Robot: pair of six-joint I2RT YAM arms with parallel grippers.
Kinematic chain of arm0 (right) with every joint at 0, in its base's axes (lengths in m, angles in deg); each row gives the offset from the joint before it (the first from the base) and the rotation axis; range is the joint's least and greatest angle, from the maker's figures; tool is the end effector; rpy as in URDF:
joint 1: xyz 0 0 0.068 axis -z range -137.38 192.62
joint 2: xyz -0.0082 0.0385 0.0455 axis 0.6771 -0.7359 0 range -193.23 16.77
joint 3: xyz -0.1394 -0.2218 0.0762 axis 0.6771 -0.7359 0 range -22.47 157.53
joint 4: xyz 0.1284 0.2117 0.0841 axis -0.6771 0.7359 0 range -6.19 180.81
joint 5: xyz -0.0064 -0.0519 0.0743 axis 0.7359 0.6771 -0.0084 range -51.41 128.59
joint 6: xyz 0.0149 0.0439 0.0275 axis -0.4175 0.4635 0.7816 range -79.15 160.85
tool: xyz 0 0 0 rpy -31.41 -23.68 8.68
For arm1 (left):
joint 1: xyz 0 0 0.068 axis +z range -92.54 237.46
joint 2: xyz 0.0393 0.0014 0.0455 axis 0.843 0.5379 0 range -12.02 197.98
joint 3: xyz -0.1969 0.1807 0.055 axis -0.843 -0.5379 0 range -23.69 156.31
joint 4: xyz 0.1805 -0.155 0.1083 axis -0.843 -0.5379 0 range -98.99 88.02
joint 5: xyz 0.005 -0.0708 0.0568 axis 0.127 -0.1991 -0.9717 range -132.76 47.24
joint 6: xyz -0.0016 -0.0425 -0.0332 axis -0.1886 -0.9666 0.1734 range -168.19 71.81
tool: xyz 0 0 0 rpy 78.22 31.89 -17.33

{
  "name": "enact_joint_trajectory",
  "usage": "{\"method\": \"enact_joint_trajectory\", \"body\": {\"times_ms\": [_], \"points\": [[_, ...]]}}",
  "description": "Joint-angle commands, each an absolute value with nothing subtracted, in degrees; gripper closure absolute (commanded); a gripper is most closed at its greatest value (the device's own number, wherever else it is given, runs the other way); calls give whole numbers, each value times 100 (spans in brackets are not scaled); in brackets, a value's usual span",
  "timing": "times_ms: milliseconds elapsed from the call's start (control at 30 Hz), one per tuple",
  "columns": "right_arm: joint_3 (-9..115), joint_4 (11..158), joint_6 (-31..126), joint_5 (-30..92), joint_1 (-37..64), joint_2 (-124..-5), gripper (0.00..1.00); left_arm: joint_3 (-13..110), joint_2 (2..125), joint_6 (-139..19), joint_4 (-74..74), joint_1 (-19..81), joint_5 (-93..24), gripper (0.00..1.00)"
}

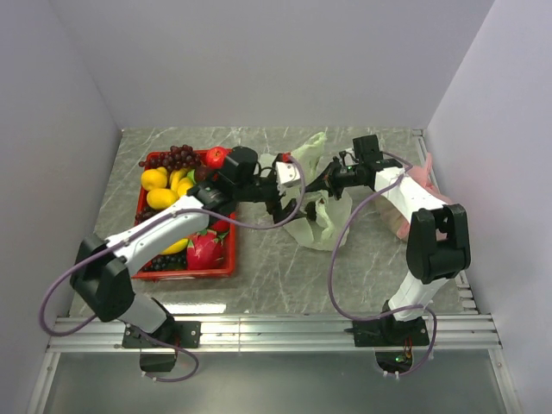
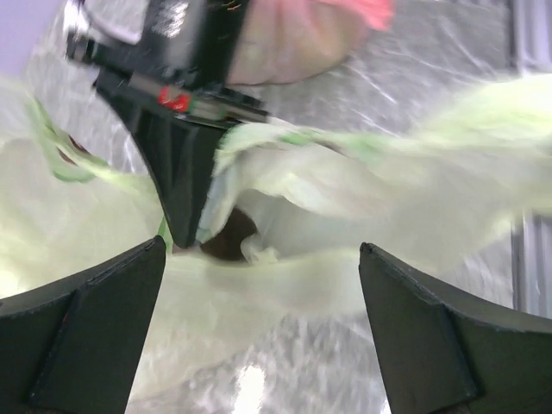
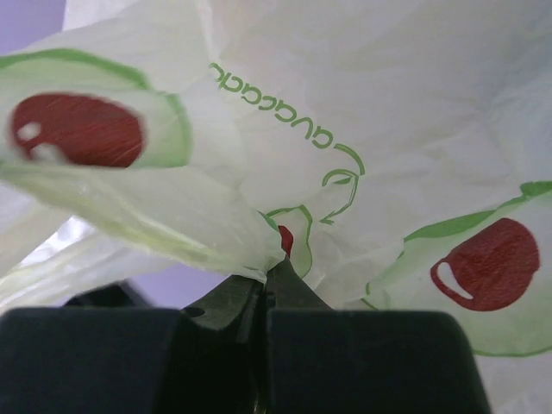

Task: Place the fake fruits into the plastic bag and tie a complex knot

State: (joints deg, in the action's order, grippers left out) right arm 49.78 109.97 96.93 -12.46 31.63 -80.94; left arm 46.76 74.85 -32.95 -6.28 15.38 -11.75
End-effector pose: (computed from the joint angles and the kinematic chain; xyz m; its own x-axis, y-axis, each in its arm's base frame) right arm 0.3504 0.0963 0.2485 -0.9222 0.3523 0.1593 0.3071 0.4170 0.8555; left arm 0.2514 -0.2517 0.3284 -0.0082 0.3110 -0.9504 0.9683 0.2398 0.0701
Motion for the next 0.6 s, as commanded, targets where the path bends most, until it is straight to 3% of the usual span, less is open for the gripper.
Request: {"method": "enact_joint_trajectory", "body": {"times_ms": [0,100,567], "points": [[5039,10886,9684,-1318,3145,-8176,100,4697,7069,-2097,-1697,1633,-119,1],[5048,10895,9658,-1309,3145,-8193,100,4689,7051,-779,-2543,1642,101,1],[5048,10983,9430,-1169,3145,-8185,100,4968,8131,2746,-2587,1554,-101,1]]}}
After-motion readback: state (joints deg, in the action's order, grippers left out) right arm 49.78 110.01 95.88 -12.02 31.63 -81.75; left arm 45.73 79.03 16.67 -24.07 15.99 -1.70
